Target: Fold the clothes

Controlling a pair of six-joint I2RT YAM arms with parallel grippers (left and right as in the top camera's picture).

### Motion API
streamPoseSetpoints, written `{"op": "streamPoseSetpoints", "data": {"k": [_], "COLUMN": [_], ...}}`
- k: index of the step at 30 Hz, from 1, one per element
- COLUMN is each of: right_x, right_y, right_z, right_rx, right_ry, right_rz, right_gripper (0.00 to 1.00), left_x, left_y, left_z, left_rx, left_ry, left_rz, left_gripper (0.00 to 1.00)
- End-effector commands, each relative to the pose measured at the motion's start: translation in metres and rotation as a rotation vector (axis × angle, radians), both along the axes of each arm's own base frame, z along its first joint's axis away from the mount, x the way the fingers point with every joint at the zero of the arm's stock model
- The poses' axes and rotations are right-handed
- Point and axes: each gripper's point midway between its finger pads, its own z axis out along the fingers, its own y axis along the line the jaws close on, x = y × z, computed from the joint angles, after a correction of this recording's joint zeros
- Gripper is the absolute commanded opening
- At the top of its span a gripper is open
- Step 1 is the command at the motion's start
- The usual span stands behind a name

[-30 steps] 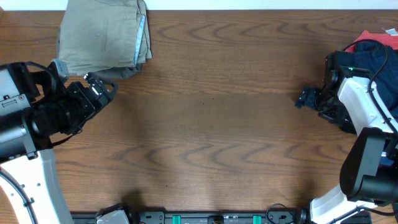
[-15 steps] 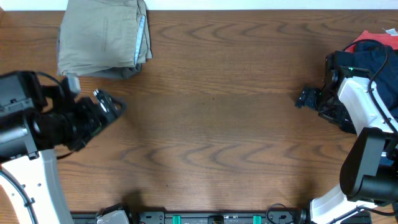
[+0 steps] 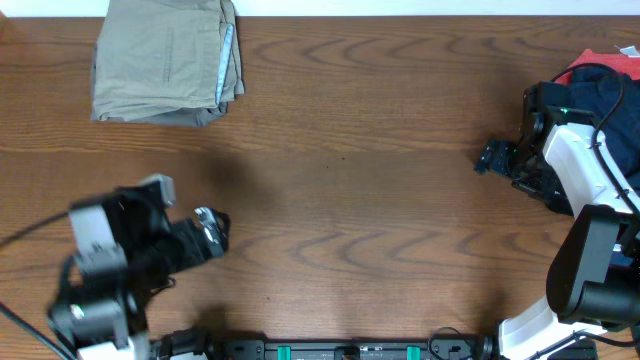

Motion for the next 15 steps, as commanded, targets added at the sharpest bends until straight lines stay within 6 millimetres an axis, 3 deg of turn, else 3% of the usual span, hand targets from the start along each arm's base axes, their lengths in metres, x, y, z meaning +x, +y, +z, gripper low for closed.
{"op": "streamPoseSetpoints", "data": {"k": [1, 7, 15], "right_x": [0.003, 0.003, 0.003], "right_y": [-0.003, -0.003, -0.003], "right_z": [0.009, 0.009, 0.009], "right_rx": [-0.014, -0.014, -0.014], "right_ry": [-0.025, -0.025, -0.025], "right_rz": [-0.003, -0.003, -0.003], "right_gripper": [0.99, 0.99, 0.99], "left_x": [-0.008, 0.0, 0.033], "left_y": [-0.016, -0.016, -0.011], "left_z": [-0.013, -0.017, -0.007], "left_rx": [-0.009, 0.045, 0.105], "left_ry": [-0.117, -0.399, -0.718], "left_rz": [-0.076, -0.088, -0.086], "left_gripper": [0.98, 0.98, 0.98]}}
